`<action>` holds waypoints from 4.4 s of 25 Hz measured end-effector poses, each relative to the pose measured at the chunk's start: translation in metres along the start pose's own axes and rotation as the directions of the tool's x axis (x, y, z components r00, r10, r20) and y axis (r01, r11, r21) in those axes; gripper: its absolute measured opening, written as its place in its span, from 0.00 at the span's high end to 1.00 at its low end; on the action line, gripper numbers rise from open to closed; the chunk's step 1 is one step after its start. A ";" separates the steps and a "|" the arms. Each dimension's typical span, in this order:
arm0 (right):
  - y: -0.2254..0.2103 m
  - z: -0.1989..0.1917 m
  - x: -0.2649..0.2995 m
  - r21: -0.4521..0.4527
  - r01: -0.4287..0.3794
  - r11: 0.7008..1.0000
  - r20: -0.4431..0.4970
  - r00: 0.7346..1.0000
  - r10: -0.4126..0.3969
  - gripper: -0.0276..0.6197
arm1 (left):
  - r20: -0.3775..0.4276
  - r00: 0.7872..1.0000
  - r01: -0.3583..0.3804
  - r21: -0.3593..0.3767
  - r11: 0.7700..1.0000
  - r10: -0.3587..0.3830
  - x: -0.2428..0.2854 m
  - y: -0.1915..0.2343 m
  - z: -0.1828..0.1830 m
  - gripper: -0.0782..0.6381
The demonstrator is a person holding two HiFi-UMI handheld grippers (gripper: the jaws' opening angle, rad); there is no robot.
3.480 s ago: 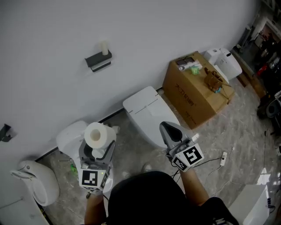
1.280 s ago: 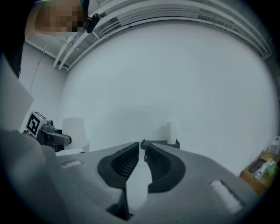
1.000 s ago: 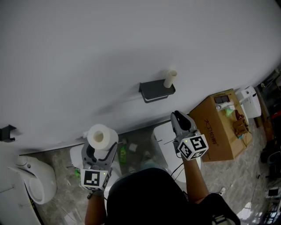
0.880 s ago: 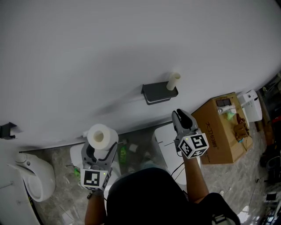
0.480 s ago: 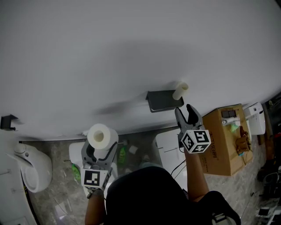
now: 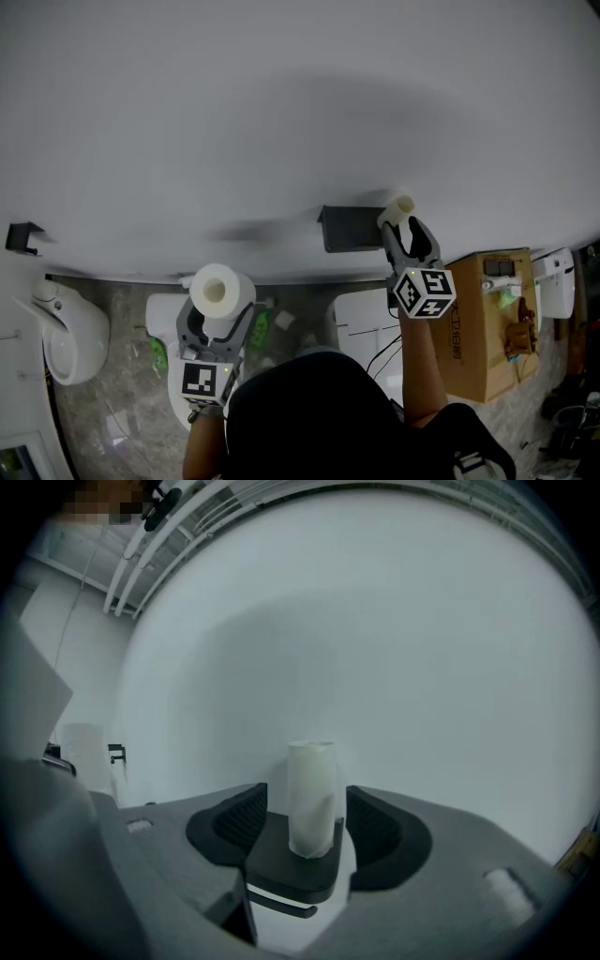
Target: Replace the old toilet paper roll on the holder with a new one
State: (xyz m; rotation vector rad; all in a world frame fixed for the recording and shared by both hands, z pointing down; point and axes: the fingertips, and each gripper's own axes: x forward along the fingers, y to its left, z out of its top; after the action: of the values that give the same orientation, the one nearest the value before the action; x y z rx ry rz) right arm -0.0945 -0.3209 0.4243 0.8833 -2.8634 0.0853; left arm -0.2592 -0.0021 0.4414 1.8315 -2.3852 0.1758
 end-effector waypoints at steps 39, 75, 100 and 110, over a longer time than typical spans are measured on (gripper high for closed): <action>-0.012 -0.032 -0.107 0.093 0.104 0.990 -0.023 0.994 -0.103 0.69 | 0.009 0.976 0.219 0.059 0.974 -0.220 0.052 -0.048 0.014 0.37; -0.056 -0.084 -0.268 0.220 0.441 0.870 -0.082 0.897 -0.434 0.69 | -0.032 0.875 0.483 0.110 0.869 -0.483 0.194 -0.171 0.061 0.37; -0.083 -0.090 -0.257 0.248 0.440 0.863 -0.098 0.898 -0.430 0.69 | -0.148 0.875 0.484 0.259 0.836 -0.461 0.240 -0.185 0.043 0.37; -0.079 -0.091 -0.253 0.249 0.433 0.866 -0.102 0.901 -0.421 0.69 | -0.141 0.876 0.483 0.270 0.833 -0.462 0.237 -0.182 0.045 0.36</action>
State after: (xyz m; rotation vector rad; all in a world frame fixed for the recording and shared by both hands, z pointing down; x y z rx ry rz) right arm 0.1677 -0.2364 0.4761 1.5265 -2.5762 0.4424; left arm -0.1455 -0.2819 0.4408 2.4410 -1.8548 0.5595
